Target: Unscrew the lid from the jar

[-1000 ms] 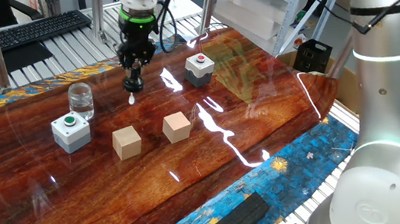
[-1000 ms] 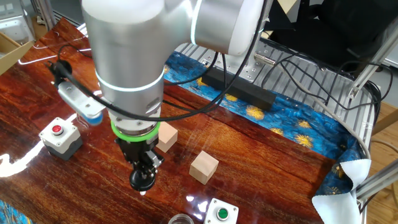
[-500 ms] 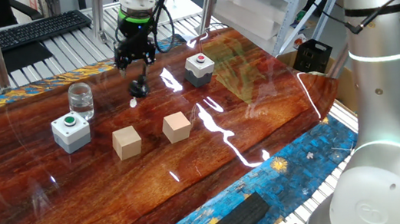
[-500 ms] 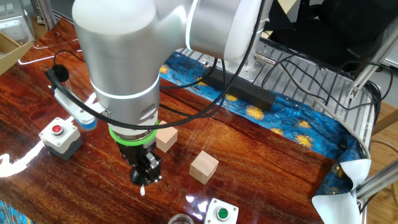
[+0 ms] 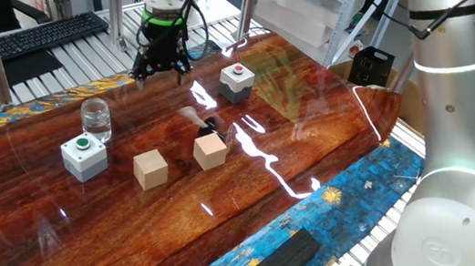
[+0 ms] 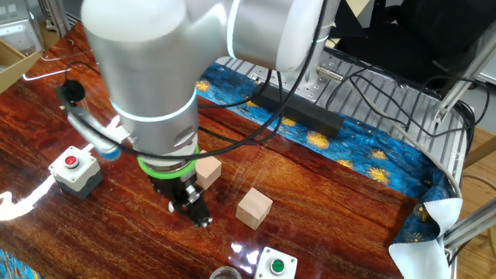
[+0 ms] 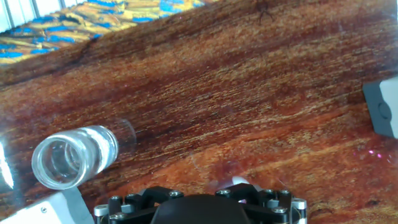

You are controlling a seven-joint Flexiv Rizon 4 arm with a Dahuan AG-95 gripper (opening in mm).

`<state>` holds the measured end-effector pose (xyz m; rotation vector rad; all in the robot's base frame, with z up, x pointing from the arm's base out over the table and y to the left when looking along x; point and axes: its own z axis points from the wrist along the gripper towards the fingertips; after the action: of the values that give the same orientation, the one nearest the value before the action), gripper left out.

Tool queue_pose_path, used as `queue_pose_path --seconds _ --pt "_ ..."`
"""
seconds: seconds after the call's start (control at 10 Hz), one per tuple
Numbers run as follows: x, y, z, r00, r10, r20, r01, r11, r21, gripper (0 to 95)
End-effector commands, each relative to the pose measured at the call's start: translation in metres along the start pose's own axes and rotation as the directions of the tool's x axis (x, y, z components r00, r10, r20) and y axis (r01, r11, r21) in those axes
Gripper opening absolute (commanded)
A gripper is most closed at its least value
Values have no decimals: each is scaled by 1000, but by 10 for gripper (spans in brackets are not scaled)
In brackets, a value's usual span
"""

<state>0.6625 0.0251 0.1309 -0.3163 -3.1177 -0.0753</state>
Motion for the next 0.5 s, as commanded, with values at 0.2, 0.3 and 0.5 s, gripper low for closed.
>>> queue_pose_path --seconds 0.2,0.3,0.5 --pt "12 6 -4 997 -73 -9 73 997 8 950" --pt "17 9 -4 995 -100 -8 100 995 14 950" --pt "25 12 -3 994 -113 -8 113 993 20 950"
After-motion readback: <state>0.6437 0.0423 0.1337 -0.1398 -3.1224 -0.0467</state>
